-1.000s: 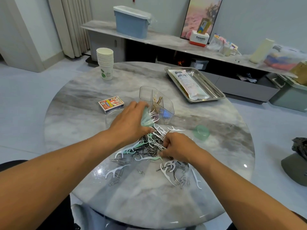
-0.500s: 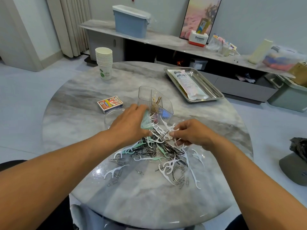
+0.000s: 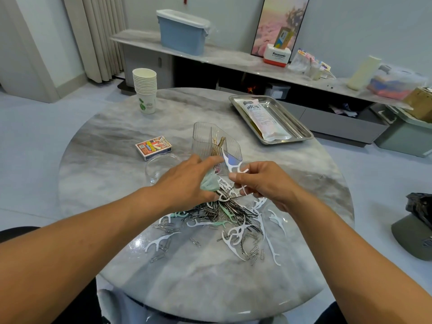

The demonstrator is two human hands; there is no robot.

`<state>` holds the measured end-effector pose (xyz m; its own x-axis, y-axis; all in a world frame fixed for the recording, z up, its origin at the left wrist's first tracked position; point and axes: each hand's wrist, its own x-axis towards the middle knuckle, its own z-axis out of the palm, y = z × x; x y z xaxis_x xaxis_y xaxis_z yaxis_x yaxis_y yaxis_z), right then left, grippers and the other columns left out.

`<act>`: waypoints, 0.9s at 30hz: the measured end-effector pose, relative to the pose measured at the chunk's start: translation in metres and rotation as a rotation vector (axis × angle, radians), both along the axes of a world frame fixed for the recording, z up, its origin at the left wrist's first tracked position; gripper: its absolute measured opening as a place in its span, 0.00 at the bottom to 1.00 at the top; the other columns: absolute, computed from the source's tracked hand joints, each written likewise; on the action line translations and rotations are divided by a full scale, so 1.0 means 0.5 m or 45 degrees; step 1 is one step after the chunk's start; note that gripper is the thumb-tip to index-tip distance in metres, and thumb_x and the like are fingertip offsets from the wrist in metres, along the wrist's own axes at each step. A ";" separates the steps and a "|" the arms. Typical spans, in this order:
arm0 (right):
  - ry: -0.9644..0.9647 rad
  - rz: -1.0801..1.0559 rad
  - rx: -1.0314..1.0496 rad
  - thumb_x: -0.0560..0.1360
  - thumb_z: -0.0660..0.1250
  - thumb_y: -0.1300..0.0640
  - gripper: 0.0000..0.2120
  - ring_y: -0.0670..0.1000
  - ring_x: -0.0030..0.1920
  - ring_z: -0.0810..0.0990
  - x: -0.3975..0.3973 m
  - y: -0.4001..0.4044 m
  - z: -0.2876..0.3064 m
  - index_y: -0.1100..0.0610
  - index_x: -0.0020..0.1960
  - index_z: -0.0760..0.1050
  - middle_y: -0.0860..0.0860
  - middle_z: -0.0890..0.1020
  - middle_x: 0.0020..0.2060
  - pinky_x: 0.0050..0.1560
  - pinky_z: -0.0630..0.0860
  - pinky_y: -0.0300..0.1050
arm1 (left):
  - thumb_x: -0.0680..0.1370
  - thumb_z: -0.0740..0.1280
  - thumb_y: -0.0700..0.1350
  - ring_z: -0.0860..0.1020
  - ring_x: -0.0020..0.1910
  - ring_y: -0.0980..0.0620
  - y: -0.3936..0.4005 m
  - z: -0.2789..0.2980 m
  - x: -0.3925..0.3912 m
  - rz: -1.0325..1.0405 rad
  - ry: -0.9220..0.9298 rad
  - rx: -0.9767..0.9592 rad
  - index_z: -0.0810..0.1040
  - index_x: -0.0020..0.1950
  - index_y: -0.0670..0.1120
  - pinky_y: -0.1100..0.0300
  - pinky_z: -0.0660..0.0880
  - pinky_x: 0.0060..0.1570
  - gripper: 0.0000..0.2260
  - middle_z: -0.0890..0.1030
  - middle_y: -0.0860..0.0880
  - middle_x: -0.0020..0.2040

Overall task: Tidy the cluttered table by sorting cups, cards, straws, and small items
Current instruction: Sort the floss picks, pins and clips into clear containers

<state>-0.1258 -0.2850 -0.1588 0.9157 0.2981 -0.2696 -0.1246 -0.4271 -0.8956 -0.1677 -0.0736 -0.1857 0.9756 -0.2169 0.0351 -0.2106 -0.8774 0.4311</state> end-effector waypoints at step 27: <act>0.110 0.396 -0.931 0.86 0.58 0.56 0.14 0.49 0.35 0.71 0.033 -0.048 -0.007 0.57 0.54 0.83 0.49 0.78 0.41 0.38 0.68 0.43 | 0.73 0.75 0.59 0.72 0.65 0.48 0.018 0.016 0.018 0.261 -0.142 -0.112 0.56 0.78 0.58 0.51 0.73 0.56 0.40 0.71 0.49 0.67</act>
<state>-0.1092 -0.3088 -0.1623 0.7866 0.2566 -0.5617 0.0405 -0.9291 -0.3677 -0.1589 -0.0647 -0.1779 0.9879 -0.0061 0.1550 -0.0824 -0.8669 0.4916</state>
